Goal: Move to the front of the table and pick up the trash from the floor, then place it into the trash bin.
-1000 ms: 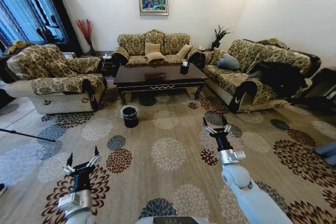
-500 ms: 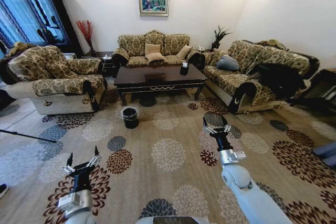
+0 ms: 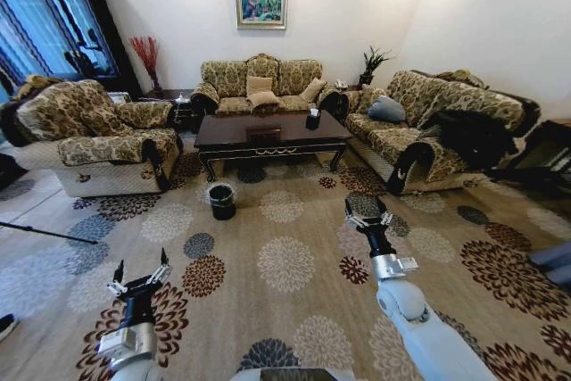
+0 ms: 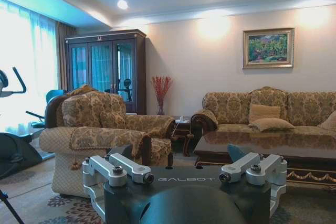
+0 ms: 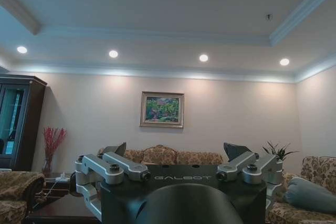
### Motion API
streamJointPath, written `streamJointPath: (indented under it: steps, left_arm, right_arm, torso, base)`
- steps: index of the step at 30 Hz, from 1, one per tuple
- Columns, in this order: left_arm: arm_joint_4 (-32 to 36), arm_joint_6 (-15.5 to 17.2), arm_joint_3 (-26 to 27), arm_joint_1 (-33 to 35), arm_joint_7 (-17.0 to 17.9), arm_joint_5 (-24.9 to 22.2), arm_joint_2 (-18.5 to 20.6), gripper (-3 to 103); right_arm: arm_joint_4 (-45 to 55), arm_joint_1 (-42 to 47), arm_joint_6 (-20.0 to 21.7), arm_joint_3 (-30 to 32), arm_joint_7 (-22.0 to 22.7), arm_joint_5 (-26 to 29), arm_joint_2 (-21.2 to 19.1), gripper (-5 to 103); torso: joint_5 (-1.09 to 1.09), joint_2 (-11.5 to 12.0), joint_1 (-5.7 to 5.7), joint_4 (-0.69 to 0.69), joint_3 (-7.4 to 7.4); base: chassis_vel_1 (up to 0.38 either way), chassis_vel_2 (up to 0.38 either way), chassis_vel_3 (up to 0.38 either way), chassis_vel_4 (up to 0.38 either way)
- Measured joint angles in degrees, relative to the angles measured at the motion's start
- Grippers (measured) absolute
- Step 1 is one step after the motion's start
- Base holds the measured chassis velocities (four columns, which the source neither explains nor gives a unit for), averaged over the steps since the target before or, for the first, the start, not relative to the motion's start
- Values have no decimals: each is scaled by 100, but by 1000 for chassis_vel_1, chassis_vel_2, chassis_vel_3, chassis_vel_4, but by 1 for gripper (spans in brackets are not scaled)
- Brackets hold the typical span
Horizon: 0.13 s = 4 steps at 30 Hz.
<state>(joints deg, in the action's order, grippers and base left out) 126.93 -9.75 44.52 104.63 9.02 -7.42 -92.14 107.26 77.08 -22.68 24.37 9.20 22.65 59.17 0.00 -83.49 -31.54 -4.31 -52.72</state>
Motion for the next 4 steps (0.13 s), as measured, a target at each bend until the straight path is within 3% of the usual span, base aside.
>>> streamJointPath:
  steps: [4]
  left_arm:
    - [0, 0, 0, 0, 0, 0, 0, 100]
  right_arm:
    - [0, 0, 0, 0, 0, 0, 0, 100]
  torso:
    - [0, 1, 0, 0, 0]
  base:
    - [0, 0, 0, 0]
